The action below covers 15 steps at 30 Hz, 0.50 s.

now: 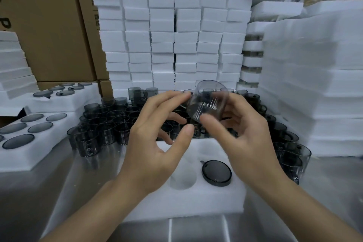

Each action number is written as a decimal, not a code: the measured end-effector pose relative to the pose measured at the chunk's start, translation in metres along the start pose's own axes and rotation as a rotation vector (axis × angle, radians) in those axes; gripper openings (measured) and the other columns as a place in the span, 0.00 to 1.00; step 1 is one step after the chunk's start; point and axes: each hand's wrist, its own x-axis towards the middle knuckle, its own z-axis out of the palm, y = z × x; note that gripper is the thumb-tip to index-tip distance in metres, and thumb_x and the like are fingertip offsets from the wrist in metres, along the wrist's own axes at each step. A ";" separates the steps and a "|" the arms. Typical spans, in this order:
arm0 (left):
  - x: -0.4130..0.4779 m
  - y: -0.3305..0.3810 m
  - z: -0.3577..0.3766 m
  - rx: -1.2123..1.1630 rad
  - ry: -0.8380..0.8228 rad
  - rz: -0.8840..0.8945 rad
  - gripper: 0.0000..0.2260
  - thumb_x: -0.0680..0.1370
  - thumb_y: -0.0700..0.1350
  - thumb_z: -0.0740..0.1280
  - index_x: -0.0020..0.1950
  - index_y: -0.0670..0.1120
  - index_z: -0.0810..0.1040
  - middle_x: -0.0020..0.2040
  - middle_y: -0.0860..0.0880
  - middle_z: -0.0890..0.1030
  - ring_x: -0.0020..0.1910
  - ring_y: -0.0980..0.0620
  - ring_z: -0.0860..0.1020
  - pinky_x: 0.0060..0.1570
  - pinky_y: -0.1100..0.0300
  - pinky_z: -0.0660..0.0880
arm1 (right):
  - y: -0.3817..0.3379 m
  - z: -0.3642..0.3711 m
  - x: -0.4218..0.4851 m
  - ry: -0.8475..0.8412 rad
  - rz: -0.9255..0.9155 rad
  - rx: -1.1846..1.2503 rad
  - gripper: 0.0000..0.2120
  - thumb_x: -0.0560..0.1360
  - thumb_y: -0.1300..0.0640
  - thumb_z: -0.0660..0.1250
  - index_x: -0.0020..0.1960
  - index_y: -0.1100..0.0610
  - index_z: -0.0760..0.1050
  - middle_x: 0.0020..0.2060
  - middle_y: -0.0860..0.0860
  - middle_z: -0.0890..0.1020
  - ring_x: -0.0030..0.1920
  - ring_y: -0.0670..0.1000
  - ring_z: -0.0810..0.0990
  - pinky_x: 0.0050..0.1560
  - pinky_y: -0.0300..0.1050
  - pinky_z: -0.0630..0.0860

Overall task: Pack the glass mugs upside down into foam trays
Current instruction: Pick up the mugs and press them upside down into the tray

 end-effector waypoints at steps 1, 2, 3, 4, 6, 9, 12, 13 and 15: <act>-0.001 -0.001 0.001 0.008 -0.020 0.007 0.23 0.80 0.49 0.71 0.76 0.55 0.76 0.72 0.55 0.75 0.58 0.48 0.84 0.41 0.58 0.81 | -0.003 0.000 0.002 -0.005 0.065 0.084 0.14 0.79 0.45 0.73 0.63 0.47 0.82 0.53 0.49 0.88 0.54 0.51 0.87 0.55 0.49 0.82; -0.001 -0.001 0.002 0.023 -0.030 0.017 0.24 0.80 0.48 0.73 0.76 0.56 0.75 0.71 0.55 0.76 0.58 0.48 0.84 0.39 0.56 0.81 | -0.006 -0.001 0.003 -0.001 0.110 0.137 0.13 0.80 0.43 0.71 0.59 0.48 0.84 0.49 0.49 0.88 0.50 0.49 0.87 0.52 0.46 0.82; -0.001 -0.002 0.003 0.039 -0.029 0.024 0.25 0.80 0.46 0.74 0.76 0.56 0.75 0.70 0.56 0.76 0.57 0.49 0.84 0.38 0.56 0.81 | -0.007 -0.001 0.004 0.000 0.141 0.167 0.12 0.80 0.42 0.70 0.56 0.49 0.85 0.46 0.49 0.88 0.47 0.47 0.86 0.49 0.41 0.81; 0.000 -0.002 0.004 0.045 -0.020 0.028 0.25 0.79 0.45 0.75 0.76 0.56 0.75 0.68 0.56 0.77 0.56 0.50 0.84 0.37 0.56 0.81 | -0.009 -0.001 0.004 -0.003 0.167 0.187 0.13 0.80 0.41 0.69 0.53 0.49 0.86 0.44 0.48 0.88 0.44 0.46 0.86 0.46 0.36 0.80; 0.001 -0.005 0.004 0.041 0.006 0.026 0.23 0.80 0.44 0.75 0.75 0.54 0.77 0.65 0.55 0.79 0.55 0.52 0.84 0.36 0.59 0.80 | -0.010 0.000 0.004 -0.023 0.214 0.204 0.16 0.79 0.37 0.67 0.51 0.47 0.86 0.42 0.49 0.88 0.42 0.47 0.87 0.44 0.35 0.80; 0.002 -0.008 0.002 0.024 0.040 -0.011 0.20 0.81 0.49 0.73 0.73 0.53 0.80 0.61 0.55 0.81 0.54 0.53 0.84 0.36 0.58 0.78 | -0.008 0.003 0.004 -0.087 0.310 0.209 0.24 0.76 0.29 0.64 0.51 0.46 0.87 0.41 0.54 0.88 0.41 0.52 0.88 0.44 0.41 0.80; 0.001 -0.009 0.003 0.001 0.049 -0.056 0.20 0.80 0.48 0.75 0.72 0.56 0.81 0.59 0.55 0.82 0.53 0.51 0.84 0.36 0.55 0.78 | -0.005 0.004 0.005 -0.110 0.365 0.242 0.27 0.75 0.27 0.61 0.53 0.46 0.87 0.42 0.56 0.89 0.42 0.54 0.88 0.47 0.48 0.77; 0.001 -0.009 0.003 -0.005 0.050 -0.068 0.20 0.80 0.47 0.75 0.72 0.57 0.81 0.59 0.55 0.82 0.53 0.51 0.84 0.36 0.55 0.77 | -0.005 0.004 0.005 -0.117 0.367 0.250 0.26 0.75 0.28 0.61 0.54 0.45 0.87 0.43 0.56 0.89 0.43 0.54 0.88 0.48 0.50 0.77; 0.002 -0.008 0.002 -0.014 0.052 -0.084 0.20 0.80 0.48 0.75 0.72 0.57 0.82 0.59 0.55 0.82 0.53 0.52 0.83 0.36 0.57 0.77 | -0.005 0.004 0.004 -0.133 0.352 0.239 0.23 0.75 0.31 0.63 0.55 0.45 0.86 0.45 0.55 0.89 0.45 0.53 0.88 0.49 0.51 0.78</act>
